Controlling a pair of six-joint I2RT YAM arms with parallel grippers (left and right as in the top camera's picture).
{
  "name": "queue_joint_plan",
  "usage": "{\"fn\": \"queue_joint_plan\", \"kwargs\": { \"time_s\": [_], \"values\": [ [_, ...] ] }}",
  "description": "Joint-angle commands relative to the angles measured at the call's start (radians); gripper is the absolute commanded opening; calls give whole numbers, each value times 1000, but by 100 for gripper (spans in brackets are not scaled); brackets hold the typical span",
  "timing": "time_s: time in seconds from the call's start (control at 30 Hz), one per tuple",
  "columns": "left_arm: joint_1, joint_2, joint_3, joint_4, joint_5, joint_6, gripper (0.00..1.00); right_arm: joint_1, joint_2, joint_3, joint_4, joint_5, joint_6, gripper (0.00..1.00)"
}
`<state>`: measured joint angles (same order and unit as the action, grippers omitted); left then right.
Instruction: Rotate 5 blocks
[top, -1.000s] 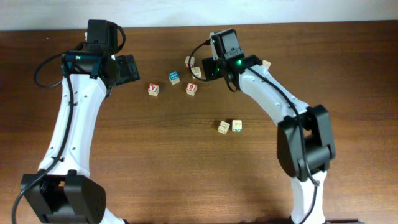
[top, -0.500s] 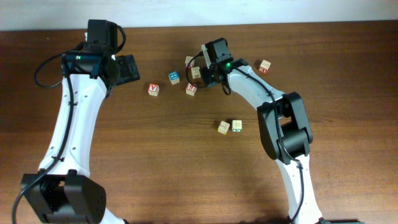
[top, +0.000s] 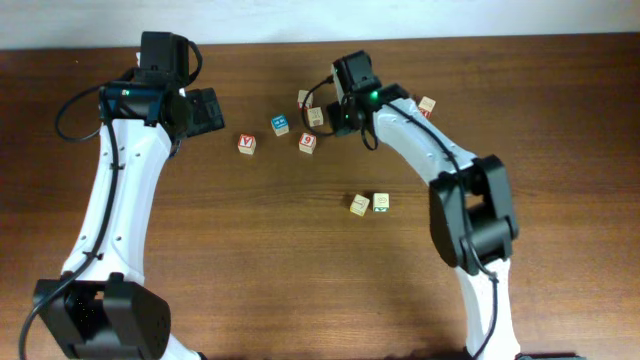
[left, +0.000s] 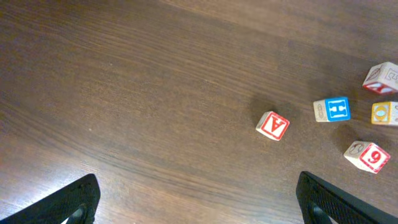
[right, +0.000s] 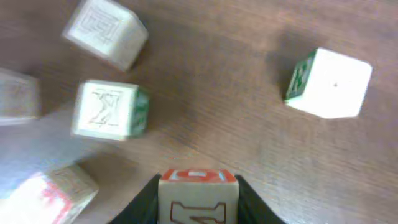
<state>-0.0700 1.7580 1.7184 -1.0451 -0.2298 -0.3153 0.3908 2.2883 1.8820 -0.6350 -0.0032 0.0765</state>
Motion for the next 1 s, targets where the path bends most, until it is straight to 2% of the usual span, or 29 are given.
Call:
{"fn": "queue_joint_plan", "kwargs": {
  "time_s": [0.0, 0.07, 0.2, 0.3, 0.4, 0.47, 0.6, 0.73, 0.97],
  "values": [
    [1, 9, 21, 0, -14, -14, 99, 15, -127, 19, -102, -171, 37, 28],
    [1, 9, 21, 1, -14, -14, 99, 34, -140, 19, -253, -216, 158, 28],
    [1, 9, 21, 0, -14, -14, 99, 72, -130, -37, -427, -211, 263, 27],
    [1, 9, 21, 1, -14, -14, 99, 109, -126, -132, -417, -193, 291, 28],
    [1, 9, 21, 0, -14, -14, 99, 139, -126, -232, -366, -158, 399, 26],
    [1, 9, 21, 1, -14, -14, 99, 153, -126, -264, -356, -105, 458, 25],
    [1, 9, 21, 0, -14, -14, 99, 174, -126, -272, -335, -17, 483, 26],
    [1, 9, 21, 0, -14, -14, 99, 178, -126, -272, -307, -7, 483, 33],
    [1, 9, 21, 0, -14, -14, 99, 178, -127, -263, -356, -14, 481, 45]
  ]
}}
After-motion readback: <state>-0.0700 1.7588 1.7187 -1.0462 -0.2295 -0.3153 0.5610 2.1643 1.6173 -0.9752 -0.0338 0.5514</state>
